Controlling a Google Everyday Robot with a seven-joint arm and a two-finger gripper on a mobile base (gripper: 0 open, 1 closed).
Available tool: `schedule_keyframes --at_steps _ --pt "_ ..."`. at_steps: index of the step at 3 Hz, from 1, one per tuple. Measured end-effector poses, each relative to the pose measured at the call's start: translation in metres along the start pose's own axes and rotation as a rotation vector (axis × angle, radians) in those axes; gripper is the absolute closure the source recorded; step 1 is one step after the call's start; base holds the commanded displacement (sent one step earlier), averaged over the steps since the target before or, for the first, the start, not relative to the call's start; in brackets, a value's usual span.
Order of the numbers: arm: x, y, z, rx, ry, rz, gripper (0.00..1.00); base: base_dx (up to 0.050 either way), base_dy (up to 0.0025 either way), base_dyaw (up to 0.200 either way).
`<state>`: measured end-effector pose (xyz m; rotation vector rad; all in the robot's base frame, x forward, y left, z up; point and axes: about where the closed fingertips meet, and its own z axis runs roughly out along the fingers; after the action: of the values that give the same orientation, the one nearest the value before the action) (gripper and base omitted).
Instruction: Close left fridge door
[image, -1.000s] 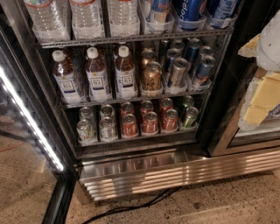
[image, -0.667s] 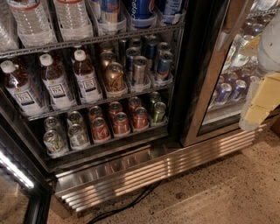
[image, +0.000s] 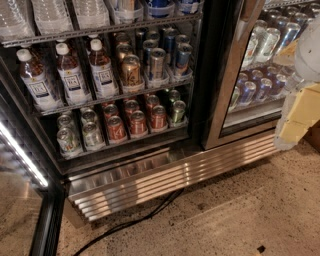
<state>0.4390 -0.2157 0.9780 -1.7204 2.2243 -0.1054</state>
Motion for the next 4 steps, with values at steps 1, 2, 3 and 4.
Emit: schedule_keyframes --at_steps 1,2,3,4 --pt "0.0000 0.0000 0.0000 0.000 0.000 0.000 0.00 -0.050 -0.00002 0.000" --pt "0.0000 0.0000 0.0000 0.000 0.000 0.000 0.00 0.000 -0.00002 -0.184" --pt "0.0000 0.0000 0.0000 0.000 0.000 0.000 0.00 -0.049 0.00001 0.000" --pt "0.0000 0.0000 0.0000 0.000 0.000 0.000 0.00 -0.049 -0.00009 0.001"
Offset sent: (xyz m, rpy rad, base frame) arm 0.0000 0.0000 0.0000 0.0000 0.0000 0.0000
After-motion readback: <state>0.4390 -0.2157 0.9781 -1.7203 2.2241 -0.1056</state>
